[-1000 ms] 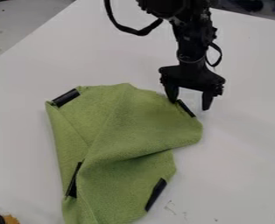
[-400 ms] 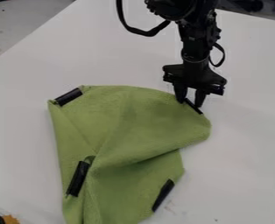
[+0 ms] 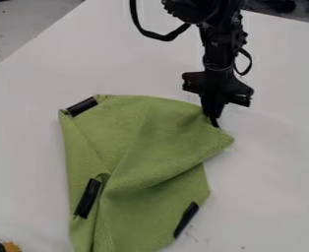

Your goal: Fold the cloth from top right to top left

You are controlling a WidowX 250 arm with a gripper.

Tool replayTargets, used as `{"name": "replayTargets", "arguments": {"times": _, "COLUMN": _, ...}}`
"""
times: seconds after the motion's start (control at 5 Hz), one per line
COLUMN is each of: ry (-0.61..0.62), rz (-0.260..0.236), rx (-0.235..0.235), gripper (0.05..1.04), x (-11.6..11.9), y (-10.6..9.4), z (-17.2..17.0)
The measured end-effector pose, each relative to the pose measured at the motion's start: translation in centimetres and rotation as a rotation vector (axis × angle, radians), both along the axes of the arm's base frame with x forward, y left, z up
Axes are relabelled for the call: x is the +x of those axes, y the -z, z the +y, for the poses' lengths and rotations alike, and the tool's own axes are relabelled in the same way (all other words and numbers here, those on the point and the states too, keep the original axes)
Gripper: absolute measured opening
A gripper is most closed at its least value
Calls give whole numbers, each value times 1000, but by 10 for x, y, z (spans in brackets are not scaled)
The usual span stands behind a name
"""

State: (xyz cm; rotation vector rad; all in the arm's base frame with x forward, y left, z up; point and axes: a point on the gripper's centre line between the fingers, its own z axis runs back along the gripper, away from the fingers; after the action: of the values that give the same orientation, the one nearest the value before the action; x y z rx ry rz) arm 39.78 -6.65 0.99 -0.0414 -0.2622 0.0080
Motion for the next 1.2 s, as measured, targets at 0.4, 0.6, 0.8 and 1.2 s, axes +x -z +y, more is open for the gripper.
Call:
{"name": "replayTargets", "arguments": {"times": 0.4, "ry": -45, "rz": -117, "rx": 21, "gripper": 55, "x": 1, "y": -73, "z": 0}}
{"name": "replayTargets", "arguments": {"times": 0.6, "ry": -107, "rz": -189, "rx": -16, "gripper": 55, "x": -5, "y": -100, "z": 30}}
{"name": "replayTargets", "arguments": {"times": 0.8, "ry": -217, "rz": -188, "rx": -35, "gripper": 54, "x": -35, "y": -95, "z": 88}}
{"name": "replayTargets", "arguments": {"times": 1.2, "ry": -390, "rz": -203, "rx": -105, "gripper": 54, "x": -88, "y": -85, "z": 183}}
